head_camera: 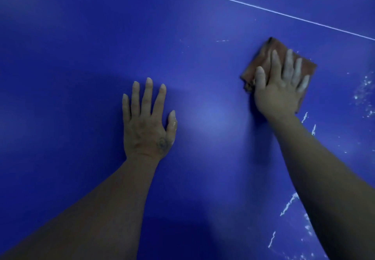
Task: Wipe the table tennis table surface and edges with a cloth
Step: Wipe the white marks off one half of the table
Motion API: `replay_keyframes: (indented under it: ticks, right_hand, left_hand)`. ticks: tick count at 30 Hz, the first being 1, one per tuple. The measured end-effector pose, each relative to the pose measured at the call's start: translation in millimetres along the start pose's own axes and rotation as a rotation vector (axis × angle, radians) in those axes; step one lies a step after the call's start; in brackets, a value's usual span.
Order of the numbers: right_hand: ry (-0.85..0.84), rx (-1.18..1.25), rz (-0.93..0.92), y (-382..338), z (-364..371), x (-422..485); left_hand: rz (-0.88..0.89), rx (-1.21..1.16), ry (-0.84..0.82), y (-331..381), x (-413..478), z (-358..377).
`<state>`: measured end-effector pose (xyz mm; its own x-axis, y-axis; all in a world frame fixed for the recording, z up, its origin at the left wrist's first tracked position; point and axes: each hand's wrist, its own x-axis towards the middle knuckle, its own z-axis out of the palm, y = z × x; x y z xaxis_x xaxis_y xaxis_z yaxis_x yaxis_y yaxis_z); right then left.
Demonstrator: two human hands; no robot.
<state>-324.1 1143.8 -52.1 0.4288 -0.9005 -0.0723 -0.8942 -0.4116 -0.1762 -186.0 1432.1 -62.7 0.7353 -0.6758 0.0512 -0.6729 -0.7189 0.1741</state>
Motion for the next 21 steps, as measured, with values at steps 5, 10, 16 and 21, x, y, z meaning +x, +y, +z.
replay_keyframes:
  ticks: [5,10,16,21]
  right_hand:
    - [0.016,-0.027,0.019,-60.2,13.7,-26.2]
    - [0.01,-0.032,-0.309,-166.6,36.3,-39.1]
    - [-0.021,-0.025,-0.453,-162.2,29.9,8.9]
    - [-0.001,-0.058,-0.231,-53.1,-0.3,71.5]
  left_hand:
    - [-0.004,-0.011,0.006,1.4,-0.7,0.4]
    - [-0.01,-0.031,0.036,-0.6,-0.7,1.5]
    - [-0.002,-0.042,0.051,-2.8,-1.4,3.1]
    - [-0.004,-0.058,0.032,-0.7,-0.4,3.1]
